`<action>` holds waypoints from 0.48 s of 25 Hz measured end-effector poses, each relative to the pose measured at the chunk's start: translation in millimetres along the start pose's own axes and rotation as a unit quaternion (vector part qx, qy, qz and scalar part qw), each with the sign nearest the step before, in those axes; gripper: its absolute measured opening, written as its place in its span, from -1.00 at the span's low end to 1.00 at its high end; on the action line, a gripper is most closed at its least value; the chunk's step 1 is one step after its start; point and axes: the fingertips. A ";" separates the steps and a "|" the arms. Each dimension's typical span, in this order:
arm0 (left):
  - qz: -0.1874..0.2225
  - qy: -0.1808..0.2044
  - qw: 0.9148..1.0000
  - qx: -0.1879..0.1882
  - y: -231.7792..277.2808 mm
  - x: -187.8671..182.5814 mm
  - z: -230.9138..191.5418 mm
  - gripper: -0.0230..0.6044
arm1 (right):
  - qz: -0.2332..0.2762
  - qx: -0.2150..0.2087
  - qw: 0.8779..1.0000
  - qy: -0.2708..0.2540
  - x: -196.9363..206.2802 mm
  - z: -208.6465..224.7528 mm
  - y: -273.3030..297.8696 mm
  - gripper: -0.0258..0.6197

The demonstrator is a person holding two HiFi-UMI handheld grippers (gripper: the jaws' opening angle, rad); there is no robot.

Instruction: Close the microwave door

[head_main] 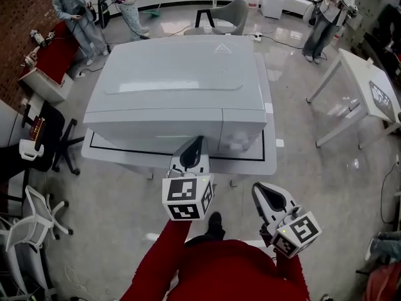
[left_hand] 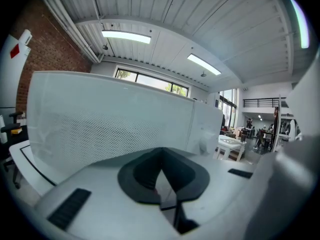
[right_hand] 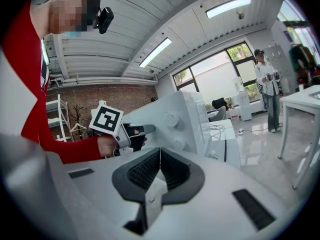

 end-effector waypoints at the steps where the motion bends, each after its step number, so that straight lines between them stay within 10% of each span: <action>1: 0.000 0.001 1.000 0.000 0.2 0.0 0.1 -0.89 | 0.007 -0.001 1.000 -0.004 -1.8 0.6 -0.2 -0.87; 12: 0.041 -0.015 0.993 0.106 -18.4 -6.7 20.3 -0.89 | 0.029 -0.010 0.999 -0.021 -9.6 -10.2 -4.7 -0.87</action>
Point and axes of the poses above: the fingertips, and each gripper's own axes: y forward along the fingers, z to its right, x out of its underside, and after that the axes turned 11 degrees about x, right-handed
